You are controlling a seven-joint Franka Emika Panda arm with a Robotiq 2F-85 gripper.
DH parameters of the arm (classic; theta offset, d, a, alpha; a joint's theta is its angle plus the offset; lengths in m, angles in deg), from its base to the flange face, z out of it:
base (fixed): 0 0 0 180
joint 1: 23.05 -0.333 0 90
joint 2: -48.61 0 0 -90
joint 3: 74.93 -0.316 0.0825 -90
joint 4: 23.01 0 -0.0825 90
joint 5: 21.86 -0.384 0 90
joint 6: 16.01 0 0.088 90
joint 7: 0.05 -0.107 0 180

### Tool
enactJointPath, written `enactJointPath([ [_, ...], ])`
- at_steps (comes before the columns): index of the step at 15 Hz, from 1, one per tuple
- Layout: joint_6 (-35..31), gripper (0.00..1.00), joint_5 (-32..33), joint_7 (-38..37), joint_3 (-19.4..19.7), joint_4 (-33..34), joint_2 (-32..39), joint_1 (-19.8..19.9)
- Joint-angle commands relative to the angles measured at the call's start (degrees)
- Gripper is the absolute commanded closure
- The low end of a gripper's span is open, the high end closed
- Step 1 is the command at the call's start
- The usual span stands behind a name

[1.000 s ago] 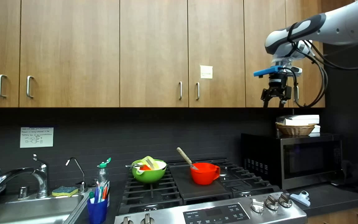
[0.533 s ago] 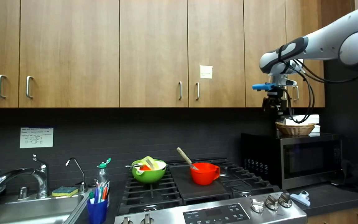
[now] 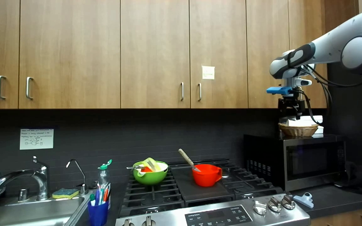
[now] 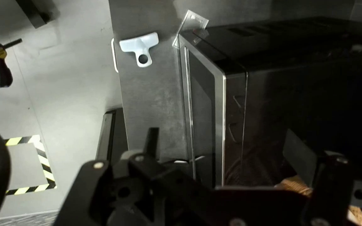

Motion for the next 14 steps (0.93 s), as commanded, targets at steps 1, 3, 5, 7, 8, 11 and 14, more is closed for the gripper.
enactJointPath([
  [1, 1.17, 0.00, 2.77, 7.86, -0.03, 1.32, -0.31, 0.26],
  [3, 0.91, 0.00, 6.64, 11.37, -0.35, 1.32, -0.66, -0.29],
  [5, 0.35, 0.00, 12.26, 13.69, -0.68, 1.66, -0.70, -0.81],
  [7, -0.38, 0.00, 17.12, 15.03, -0.78, 2.56, -0.05, -1.04],
  [8, -0.55, 0.00, 18.80, 15.42, -0.77, 3.17, 0.56, -1.04],
  [11, -0.52, 0.00, 20.14, 16.50, -0.82, 4.42, 2.25, -1.02],
  [14, -0.22, 0.00, 20.30, 17.87, -0.95, 5.33, 4.82, -1.25],
])
